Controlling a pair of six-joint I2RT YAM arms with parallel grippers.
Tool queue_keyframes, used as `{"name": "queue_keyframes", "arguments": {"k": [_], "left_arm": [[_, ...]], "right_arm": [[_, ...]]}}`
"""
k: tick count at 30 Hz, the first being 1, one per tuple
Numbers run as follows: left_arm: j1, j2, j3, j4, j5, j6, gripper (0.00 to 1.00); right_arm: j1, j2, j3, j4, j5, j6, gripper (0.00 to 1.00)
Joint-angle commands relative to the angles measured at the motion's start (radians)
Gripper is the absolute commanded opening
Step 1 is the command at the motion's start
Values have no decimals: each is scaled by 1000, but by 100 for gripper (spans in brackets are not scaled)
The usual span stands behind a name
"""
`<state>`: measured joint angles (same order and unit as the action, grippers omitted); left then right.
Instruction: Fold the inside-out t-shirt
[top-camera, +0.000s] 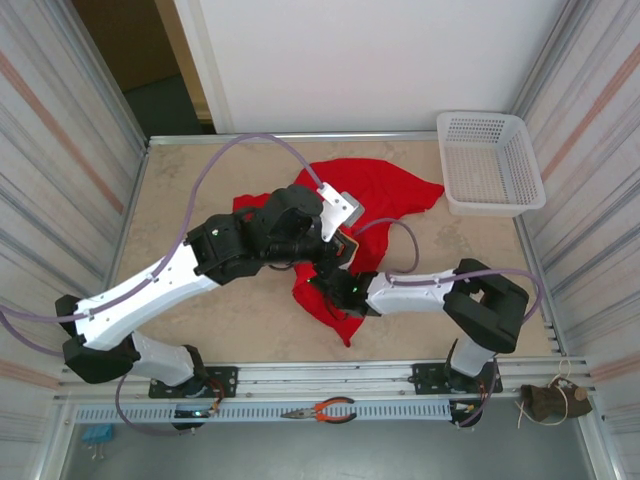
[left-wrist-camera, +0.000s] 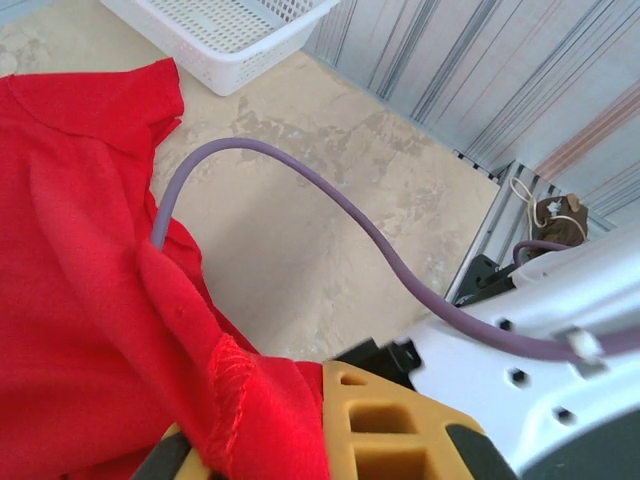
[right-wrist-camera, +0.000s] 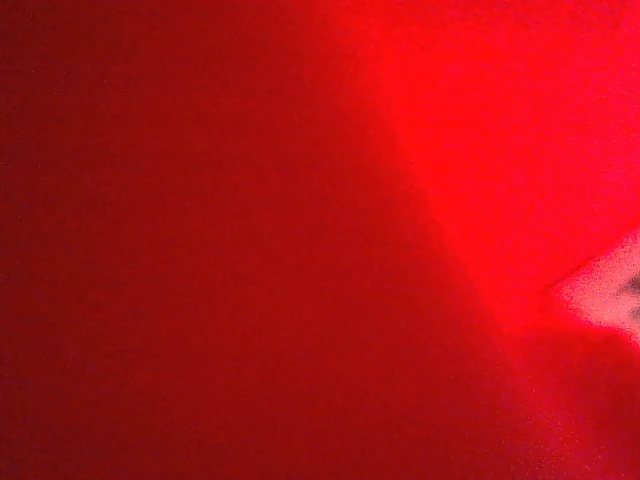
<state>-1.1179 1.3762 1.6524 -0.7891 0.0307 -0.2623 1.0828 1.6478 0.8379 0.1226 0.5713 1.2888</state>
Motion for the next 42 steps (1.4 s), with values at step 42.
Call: {"name": "queue_keyframes", "arguments": {"k": [42], "left_arm": [[-84,307,440,11,205,-76,0]], "right_arm": [[-260,-19,-7,162,-184,-296,0]]}}
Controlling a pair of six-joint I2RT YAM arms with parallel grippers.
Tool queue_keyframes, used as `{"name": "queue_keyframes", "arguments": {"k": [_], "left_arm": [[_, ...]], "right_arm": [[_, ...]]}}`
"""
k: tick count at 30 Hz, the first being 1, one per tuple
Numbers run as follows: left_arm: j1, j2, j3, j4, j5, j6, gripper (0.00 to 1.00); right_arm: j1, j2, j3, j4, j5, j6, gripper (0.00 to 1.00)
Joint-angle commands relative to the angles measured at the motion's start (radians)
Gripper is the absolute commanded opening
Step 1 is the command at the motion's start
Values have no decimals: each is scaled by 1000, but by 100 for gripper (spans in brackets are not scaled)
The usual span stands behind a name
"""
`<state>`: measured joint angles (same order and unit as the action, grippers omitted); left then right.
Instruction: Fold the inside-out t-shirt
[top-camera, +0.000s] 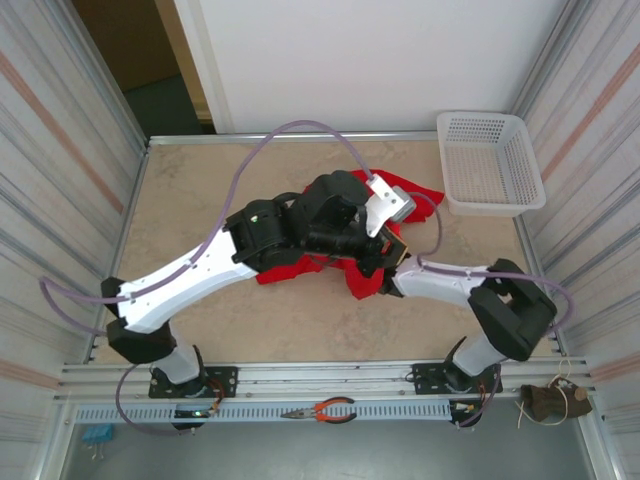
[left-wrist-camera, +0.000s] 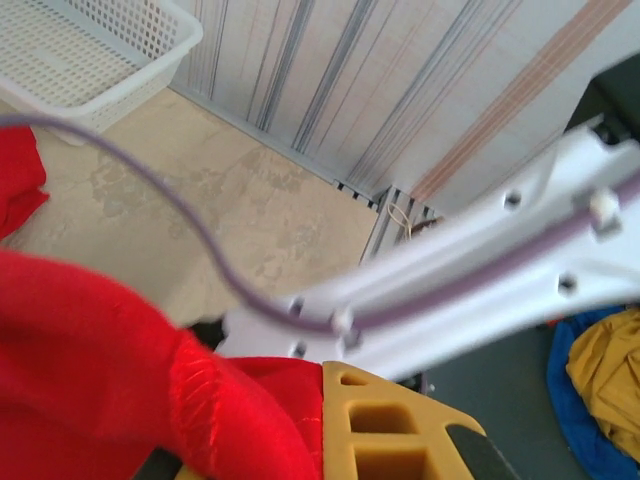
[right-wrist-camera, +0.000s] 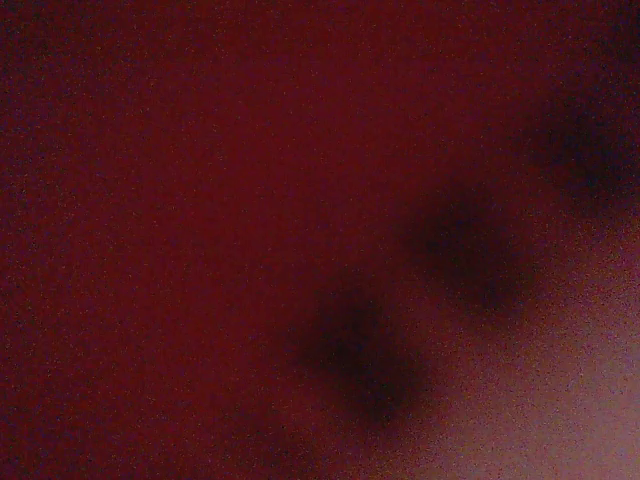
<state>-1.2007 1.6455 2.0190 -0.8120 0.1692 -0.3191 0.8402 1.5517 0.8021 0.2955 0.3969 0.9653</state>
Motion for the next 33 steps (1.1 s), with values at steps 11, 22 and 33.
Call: {"name": "queue_keyframes", "arguments": {"k": [11,22,33], "left_arm": [[-62,122,270,66,177,-61,0],[-82,141,276,211,299,-139,0],[-96,191,335,279,437,-207,0]], "right_arm": [[-121,252,76,-82,-72,244,0],[-145,336,220,-154,-144,246,25],[-173,469,330,-119,-215,302,65]]}}
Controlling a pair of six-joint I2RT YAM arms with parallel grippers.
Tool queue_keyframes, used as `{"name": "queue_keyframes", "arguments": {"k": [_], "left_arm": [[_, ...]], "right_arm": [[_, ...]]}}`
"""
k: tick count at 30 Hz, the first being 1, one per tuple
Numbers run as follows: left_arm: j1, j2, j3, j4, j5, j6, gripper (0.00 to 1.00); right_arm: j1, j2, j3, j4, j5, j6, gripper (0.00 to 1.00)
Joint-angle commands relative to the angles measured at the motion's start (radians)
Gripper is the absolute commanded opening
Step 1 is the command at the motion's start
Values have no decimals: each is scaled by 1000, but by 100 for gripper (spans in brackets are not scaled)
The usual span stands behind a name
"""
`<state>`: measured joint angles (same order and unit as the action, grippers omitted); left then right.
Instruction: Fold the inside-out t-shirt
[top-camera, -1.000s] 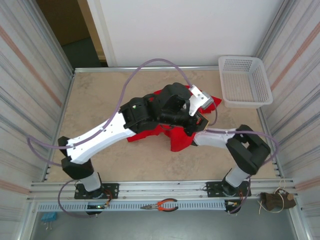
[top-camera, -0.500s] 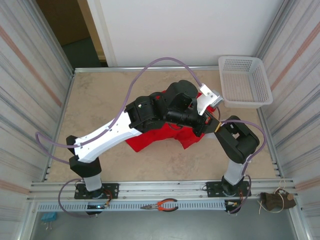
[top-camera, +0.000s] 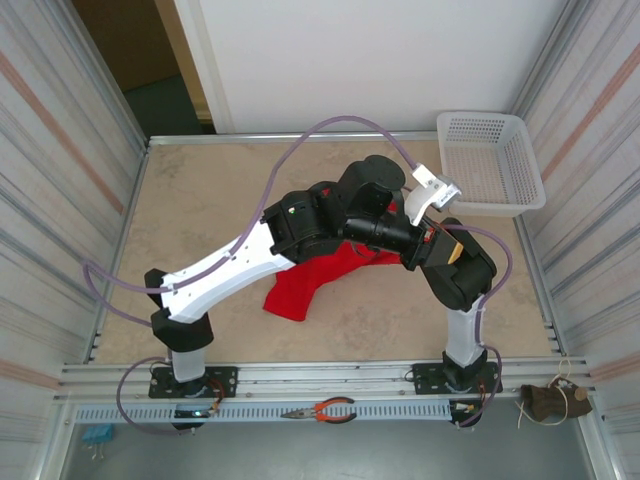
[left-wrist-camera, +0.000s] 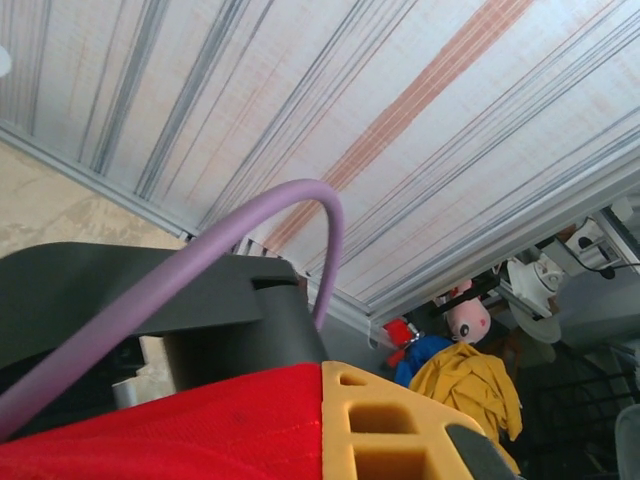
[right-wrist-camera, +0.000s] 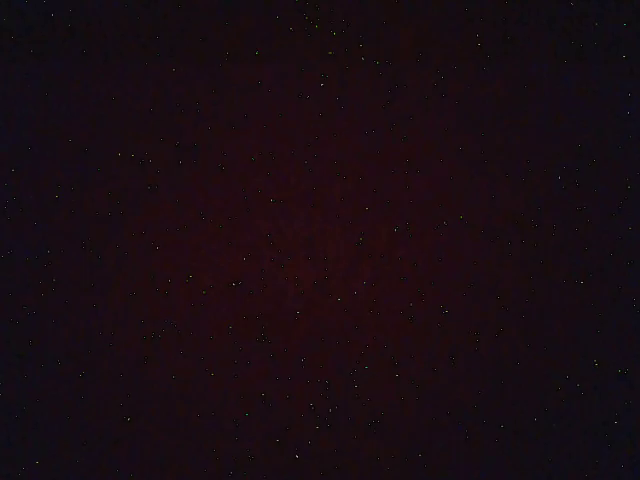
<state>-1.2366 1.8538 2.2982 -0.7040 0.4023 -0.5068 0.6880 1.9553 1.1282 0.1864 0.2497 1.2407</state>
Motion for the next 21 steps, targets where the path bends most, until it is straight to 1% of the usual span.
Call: {"name": "queue_keyframes", "arguments": {"k": [1,3,6,7,10,12,14,16,18,21], "left_arm": [[-65,-20,42,171,209,-16,0],[-73,-32,6,179,214,-12,0],[-74,-45,-33,184,224,-7,0],[-73,-48,-41,180,221,1,0],[-73,-51,-52,169,218,16,0],[-72,-54,-62,158,207,32,0],[-67,-65,-92,148,183,43,0],[-61,-84,-140,165,162,41,0],[-51,-94,-173,184,158,40,0],[-33,-92,-177,198,156,39,0]], "right_arm": [[-26,67,-2,14,-81,30,67],[-42,67,-21,83,-109,28,73],[-66,72,-24,167,-178,24,79],[-67,69,-20,182,-187,14,80],[-65,57,5,149,-183,-16,83],[-68,41,-19,171,-162,-11,83],[-80,-10,-92,214,-106,-2,83],[-99,-61,-139,220,-82,-9,83],[-114,-95,-159,189,-102,-7,80],[-93,-121,-177,156,-139,-28,75]]}}
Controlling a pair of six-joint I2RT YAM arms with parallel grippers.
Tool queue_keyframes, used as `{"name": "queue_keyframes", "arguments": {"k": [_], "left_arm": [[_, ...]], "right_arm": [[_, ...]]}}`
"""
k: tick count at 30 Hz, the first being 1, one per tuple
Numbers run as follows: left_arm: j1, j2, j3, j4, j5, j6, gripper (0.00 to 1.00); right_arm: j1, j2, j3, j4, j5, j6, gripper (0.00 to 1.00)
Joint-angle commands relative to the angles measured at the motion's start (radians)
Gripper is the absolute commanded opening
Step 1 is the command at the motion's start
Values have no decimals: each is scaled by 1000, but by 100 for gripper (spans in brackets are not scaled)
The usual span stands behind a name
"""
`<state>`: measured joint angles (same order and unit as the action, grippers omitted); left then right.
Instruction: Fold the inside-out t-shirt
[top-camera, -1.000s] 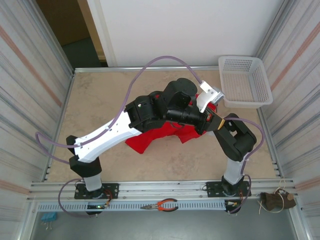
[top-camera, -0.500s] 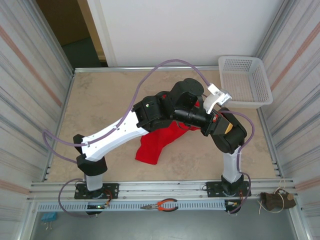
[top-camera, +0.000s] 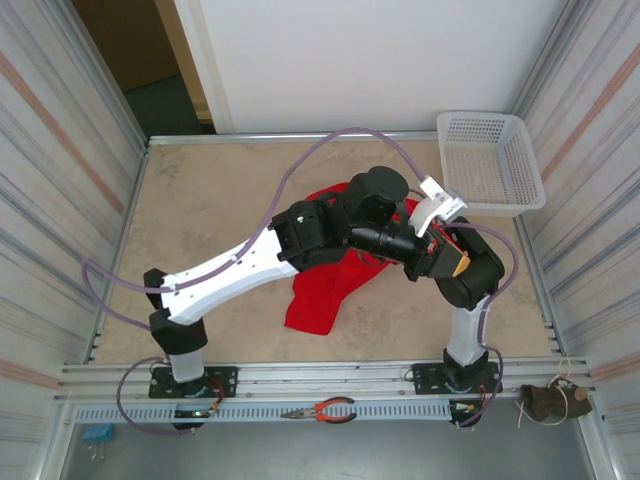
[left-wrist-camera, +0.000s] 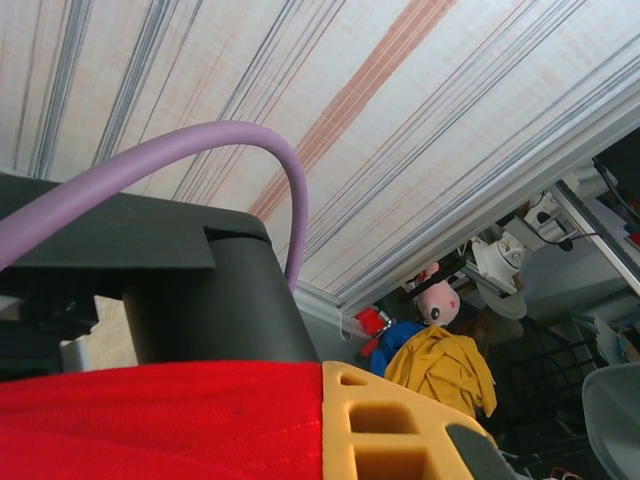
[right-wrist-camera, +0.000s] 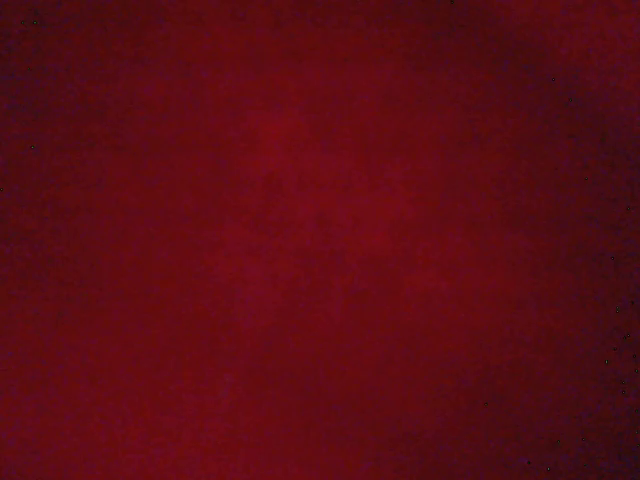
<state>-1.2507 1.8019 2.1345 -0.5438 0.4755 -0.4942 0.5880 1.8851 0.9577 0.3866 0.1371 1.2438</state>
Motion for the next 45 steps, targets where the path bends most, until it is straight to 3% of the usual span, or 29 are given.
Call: {"name": "queue_keyframes", "arguments": {"k": [1,6,11,18,21,24,28,32,40,45], "left_arm": [[-12,-38,-12,44,84,27,0],[21,2,37,56,93,15,0],[55,93,162,65,129,-23,0],[68,375,593,56,267,-186,0],[61,381,560,96,308,-231,0],[43,322,463,81,259,-158,0],[45,299,432,63,238,-131,0],[40,299,430,56,242,-128,0],[30,303,429,53,241,-121,0],[30,300,417,43,215,-99,0]], "right_arm": [[21,-55,-14,-58,-32,-35,73],[86,-42,-73,-18,-39,-12,69],[116,22,-64,13,-64,18,80],[118,139,69,68,-109,45,82],[106,169,140,73,-131,43,81],[82,178,177,99,-153,33,69],[37,161,167,148,-182,29,29],[-28,113,115,217,-222,27,0],[-130,-44,19,296,-298,10,0],[-145,-102,-10,230,-273,-17,0]]}}
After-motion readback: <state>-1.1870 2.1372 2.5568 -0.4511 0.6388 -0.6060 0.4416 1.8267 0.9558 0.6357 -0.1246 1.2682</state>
